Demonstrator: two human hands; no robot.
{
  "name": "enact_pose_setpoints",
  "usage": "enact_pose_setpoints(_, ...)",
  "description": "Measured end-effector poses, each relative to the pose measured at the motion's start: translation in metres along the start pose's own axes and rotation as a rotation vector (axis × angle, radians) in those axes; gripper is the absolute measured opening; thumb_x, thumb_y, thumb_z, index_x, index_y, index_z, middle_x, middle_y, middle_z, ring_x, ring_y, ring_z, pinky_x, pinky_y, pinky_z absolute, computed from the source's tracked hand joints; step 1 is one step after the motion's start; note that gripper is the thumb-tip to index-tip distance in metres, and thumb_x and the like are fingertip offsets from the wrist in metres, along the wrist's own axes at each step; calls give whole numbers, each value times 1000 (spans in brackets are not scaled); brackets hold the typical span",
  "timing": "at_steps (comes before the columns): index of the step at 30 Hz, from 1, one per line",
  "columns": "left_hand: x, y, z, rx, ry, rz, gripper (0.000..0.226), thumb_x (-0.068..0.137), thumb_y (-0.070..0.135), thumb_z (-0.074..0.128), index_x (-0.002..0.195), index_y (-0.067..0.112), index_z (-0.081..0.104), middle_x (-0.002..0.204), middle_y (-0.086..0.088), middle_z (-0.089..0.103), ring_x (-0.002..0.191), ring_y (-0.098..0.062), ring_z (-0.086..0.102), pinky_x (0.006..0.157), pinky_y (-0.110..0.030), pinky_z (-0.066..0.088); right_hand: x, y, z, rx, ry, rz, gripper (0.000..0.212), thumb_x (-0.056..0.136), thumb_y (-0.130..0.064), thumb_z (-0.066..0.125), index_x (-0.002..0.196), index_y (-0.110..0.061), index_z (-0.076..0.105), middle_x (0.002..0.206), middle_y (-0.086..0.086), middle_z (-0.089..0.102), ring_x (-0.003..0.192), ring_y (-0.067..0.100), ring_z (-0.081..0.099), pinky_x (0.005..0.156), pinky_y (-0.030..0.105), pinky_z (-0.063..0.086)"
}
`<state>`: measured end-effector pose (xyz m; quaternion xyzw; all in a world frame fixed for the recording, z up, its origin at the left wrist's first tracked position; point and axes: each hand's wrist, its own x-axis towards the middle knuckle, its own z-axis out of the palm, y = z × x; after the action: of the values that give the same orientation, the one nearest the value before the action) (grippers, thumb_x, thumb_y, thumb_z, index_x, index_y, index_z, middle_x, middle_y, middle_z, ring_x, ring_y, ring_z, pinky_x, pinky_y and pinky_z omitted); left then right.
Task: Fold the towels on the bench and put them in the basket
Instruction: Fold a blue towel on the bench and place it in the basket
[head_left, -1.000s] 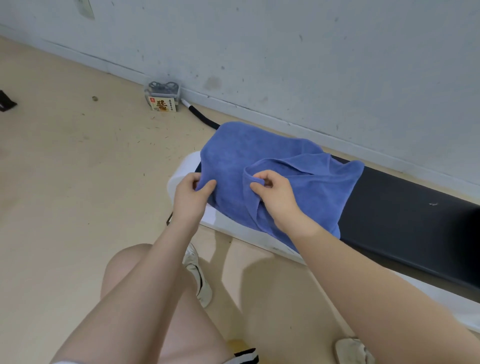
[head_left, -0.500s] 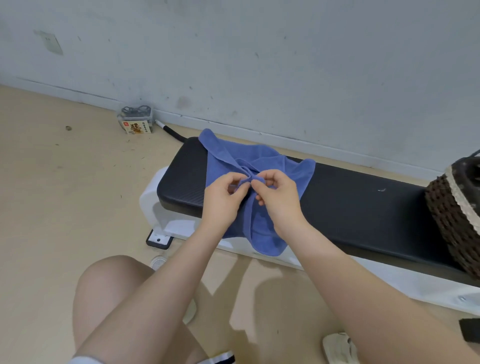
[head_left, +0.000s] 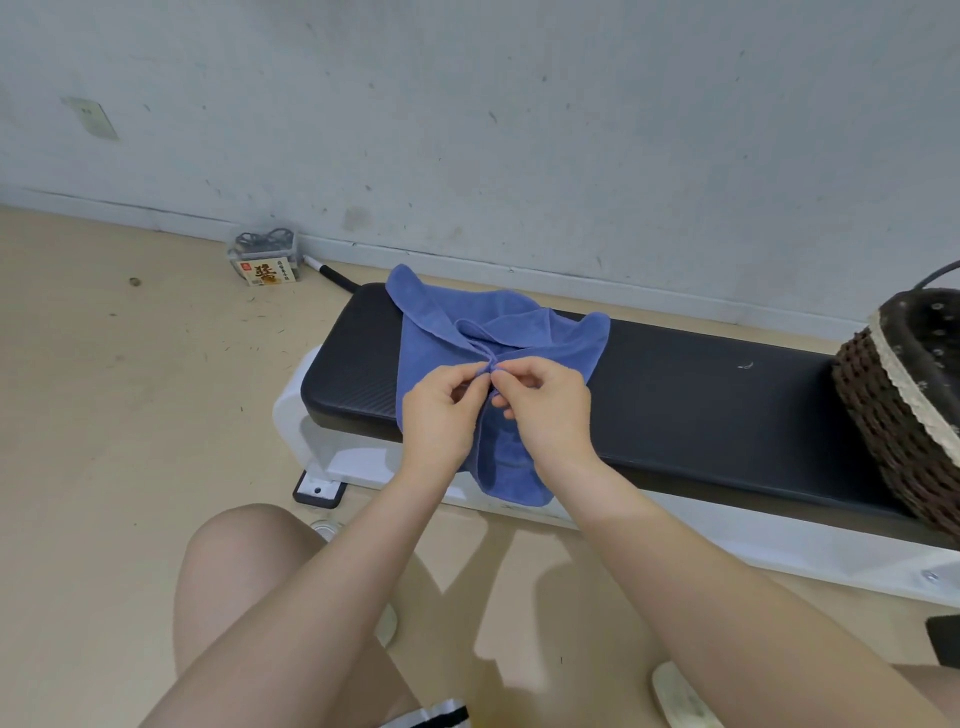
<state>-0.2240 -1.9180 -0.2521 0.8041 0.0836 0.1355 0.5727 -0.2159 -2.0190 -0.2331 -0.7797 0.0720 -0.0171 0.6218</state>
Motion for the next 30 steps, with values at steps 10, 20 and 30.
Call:
enact_pose_setpoints(10, -4, 5, -1, 50, -55, 4, 20, 92, 13, 54, 102, 13, 72, 91, 4, 66, 87, -9, 58, 75, -17, 43, -1, 2, 1, -12, 12, -38, 8, 85, -11, 63, 77, -13, 66, 68, -2, 67, 65, 8, 64, 73, 29, 56)
enact_pose_setpoints(20, 0, 16, -14, -237, -139, -207, 15, 91, 20, 57, 83, 22, 69, 80, -5, 66, 73, -11, 57, 72, -27, 49, -11, 5, -6, 43, -239, -126, 34, 87, 4, 47, 104, -23, 59, 109, -4, 60, 97, 5, 56, 83, 14, 46)
enact_pose_setpoints(30, 18, 60, -21, -756, -21, -294, 15, 93, 15, 54, 82, 14, 64, 77, 0, 65, 68, -7, 60, 65, -18, 50, -11, 32, -16, -713, -81, -197, 23, 88, -8, 43, 70, -17, 33, 68, -2, 39, 58, 18, 37, 49, 28, 28)
